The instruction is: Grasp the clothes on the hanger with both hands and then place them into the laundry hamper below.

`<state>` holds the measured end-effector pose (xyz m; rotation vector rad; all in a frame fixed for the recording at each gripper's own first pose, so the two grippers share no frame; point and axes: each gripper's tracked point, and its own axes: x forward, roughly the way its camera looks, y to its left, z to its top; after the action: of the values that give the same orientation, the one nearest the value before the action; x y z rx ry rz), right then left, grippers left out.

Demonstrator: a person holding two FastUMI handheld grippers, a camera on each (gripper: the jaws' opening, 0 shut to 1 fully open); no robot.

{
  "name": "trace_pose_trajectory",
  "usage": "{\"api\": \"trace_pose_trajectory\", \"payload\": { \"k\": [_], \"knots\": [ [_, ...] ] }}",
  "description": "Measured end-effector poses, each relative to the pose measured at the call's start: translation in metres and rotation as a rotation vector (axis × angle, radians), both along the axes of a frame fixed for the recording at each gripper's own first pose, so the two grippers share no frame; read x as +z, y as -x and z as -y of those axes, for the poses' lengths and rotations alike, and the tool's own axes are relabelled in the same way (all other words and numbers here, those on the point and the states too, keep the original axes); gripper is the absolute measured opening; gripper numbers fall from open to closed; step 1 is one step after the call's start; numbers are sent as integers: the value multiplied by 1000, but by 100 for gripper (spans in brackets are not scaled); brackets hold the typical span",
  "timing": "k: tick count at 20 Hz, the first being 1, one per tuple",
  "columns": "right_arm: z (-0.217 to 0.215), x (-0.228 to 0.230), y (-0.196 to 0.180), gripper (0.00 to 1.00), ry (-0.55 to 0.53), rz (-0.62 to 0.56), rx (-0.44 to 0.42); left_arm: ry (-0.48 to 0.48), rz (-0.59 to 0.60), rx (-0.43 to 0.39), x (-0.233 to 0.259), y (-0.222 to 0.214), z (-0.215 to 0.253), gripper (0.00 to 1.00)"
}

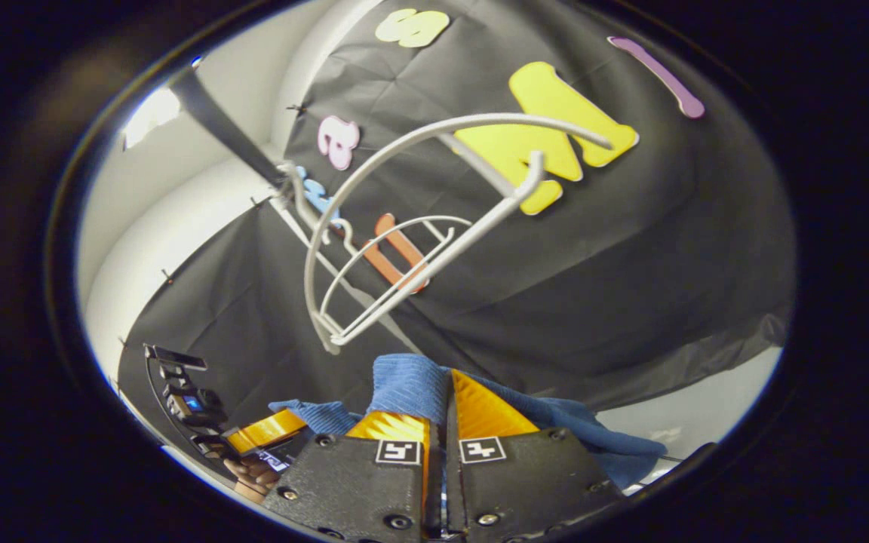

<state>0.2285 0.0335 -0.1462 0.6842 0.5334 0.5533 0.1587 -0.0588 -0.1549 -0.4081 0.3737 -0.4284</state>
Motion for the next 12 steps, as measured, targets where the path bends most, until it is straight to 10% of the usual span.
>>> {"api": "trace_pose_trajectory", "payload": {
  "k": [12],
  "knots": [
    [-64, -51, 34, 6, 25, -118, 107, 6, -87, -26, -44, 21, 17, 7]
  ]
}}
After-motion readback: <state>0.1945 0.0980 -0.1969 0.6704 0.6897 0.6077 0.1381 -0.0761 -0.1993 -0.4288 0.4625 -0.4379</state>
